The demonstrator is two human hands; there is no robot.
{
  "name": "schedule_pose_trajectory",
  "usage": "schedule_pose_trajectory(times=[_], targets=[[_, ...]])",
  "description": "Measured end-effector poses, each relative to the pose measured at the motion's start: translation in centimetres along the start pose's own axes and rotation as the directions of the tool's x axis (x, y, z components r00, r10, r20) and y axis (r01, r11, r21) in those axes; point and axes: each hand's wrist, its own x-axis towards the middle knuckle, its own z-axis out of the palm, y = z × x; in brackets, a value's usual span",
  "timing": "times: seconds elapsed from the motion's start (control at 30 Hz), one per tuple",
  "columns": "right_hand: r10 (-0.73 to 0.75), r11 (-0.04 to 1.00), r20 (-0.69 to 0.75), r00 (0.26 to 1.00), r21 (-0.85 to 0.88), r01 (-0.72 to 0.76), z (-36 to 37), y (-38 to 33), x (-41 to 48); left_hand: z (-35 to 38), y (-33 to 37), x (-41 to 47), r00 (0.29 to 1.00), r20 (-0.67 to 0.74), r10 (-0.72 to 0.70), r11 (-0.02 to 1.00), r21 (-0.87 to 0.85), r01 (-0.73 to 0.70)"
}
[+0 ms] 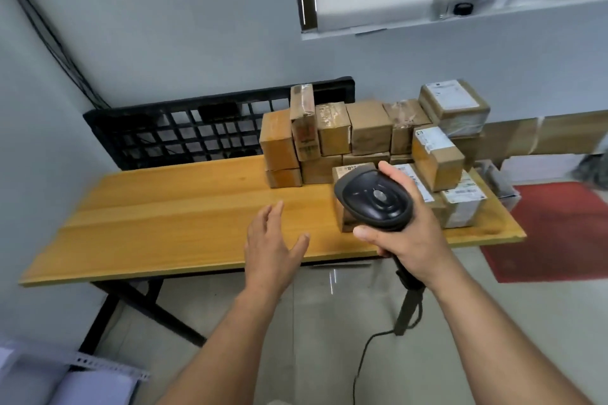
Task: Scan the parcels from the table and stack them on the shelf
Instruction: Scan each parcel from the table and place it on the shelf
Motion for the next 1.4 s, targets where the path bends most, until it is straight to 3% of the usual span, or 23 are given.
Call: schedule_pose_trajectory(times=[0.2, 0.43, 0.7, 1.0, 1.07, 1.17, 1.27, 1.4], targets=[[0.066, 0.996, -0.127, 0.99, 0.063, -0.058, -5.4, 2.0, 0.8, 3.4, 5.0, 3.1, 0.993, 0.078, 0.09, 0.996, -0.02, -0.089], [0.1, 0.994, -0.304, 0.948, -0.001, -0.106, -11.7, 3.4, 2.0, 8.8, 12.6, 8.3, 0.947, 0.165, 0.275, 0.957, -0.143, -0.253], [0.113, 0.988, -0.443, 0.89, -0.045, -0.147, -16.8, 4.1, 3.9, 14.6, 20.7, 13.1, 0.914, 0.261, 0.311, 0.949, -0.138, -0.284], [0.132, 0.988, -0.466, 0.875, -0.006, -0.152, -17.4, 5.6, 4.5, 16.9, 22.7, 15.2, 0.885, 0.457, 0.091, 0.976, 0.135, -0.17], [0.136, 0.988, -0.454, 0.881, -0.005, -0.155, -17.2, 5.6, 4.6, 16.4, 22.1, 15.3, 0.871, 0.485, 0.077, 0.989, 0.071, -0.127], [0.142, 0.988, -0.432, 0.891, 0.003, -0.156, -16.6, 5.7, 4.6, 14.9, 20.7, 15.3, 0.852, 0.523, 0.019, 0.99, -0.126, 0.056], [0.141, 0.988, -0.4, 0.906, -0.007, -0.157, -15.9, 5.6, 4.2, 13.3, 18.5, 15.1, 0.82, 0.572, 0.011, 0.929, -0.308, 0.203], [0.156, 0.987, -0.354, 0.922, 0.014, -0.162, -14.7, 4.8, 3.4, 11.1, 16.0, 13.3, 0.821, 0.567, 0.067, 0.843, -0.472, 0.258]])
